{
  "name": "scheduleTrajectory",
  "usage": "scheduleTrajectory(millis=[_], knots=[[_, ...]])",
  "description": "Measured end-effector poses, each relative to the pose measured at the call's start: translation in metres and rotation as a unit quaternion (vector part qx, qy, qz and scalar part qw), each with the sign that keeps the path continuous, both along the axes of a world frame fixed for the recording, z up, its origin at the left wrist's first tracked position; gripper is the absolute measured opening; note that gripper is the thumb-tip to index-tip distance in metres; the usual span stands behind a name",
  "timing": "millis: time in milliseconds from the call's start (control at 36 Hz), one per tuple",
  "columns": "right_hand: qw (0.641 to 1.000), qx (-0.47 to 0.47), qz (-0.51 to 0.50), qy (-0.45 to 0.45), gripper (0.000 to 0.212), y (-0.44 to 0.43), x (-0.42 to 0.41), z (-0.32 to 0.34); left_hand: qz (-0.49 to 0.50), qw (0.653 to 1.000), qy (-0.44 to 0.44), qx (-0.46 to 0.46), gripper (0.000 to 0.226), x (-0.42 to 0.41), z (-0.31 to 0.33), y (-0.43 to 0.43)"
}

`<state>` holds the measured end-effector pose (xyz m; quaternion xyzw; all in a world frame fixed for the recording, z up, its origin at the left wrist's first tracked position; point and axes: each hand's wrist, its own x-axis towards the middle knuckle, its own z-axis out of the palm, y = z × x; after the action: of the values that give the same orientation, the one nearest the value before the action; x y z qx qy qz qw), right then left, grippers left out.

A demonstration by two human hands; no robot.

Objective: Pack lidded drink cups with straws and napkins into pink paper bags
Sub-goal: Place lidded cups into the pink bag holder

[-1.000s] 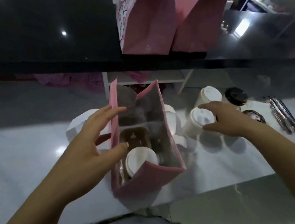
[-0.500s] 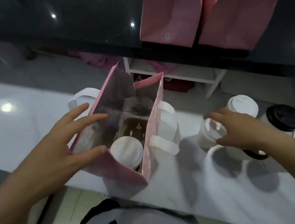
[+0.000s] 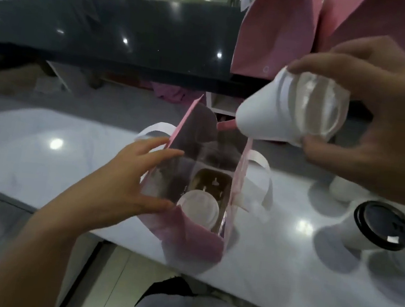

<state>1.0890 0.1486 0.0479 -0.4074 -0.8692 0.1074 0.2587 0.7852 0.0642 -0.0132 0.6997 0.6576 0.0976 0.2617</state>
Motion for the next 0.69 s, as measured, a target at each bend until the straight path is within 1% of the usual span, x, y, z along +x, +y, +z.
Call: scheduleTrajectory(millis=[111, 167, 250, 361, 444, 611, 694], knots=[[0.993, -0.094, 0.066, -0.031, 0.073, -0.009, -0.039, 0.012, -0.026, 0.999, -0.001, -0.030, 0.115, -0.008, -0.004, 0.002], [0.987, -0.113, 0.074, -0.084, 0.074, -0.006, -0.059, 0.012, -0.031, 0.999, -0.009, -0.038, 0.124, -0.011, -0.006, 0.001], [0.972, -0.120, 0.077, -0.186, 0.074, 0.001, -0.096, 0.003, -0.036, 0.998, -0.027, -0.037, 0.132, -0.018, -0.012, -0.002], [0.946, -0.097, 0.085, -0.297, 0.070, 0.021, -0.141, -0.033, -0.035, 0.996, -0.073, -0.037, 0.134, -0.025, -0.019, -0.006], [0.923, -0.131, 0.079, -0.352, 0.069, 0.036, -0.163, -0.063, -0.032, 0.994, -0.103, -0.028, 0.133, -0.032, -0.023, -0.006], [0.884, -0.178, 0.069, -0.426, 0.073, 0.058, -0.176, -0.095, -0.053, 0.991, -0.118, -0.029, 0.132, -0.046, -0.028, -0.004], [0.883, -0.188, 0.075, -0.424, 0.077, 0.066, -0.178, -0.099, -0.064, 0.989, -0.133, -0.021, 0.130, -0.051, -0.032, -0.002]])
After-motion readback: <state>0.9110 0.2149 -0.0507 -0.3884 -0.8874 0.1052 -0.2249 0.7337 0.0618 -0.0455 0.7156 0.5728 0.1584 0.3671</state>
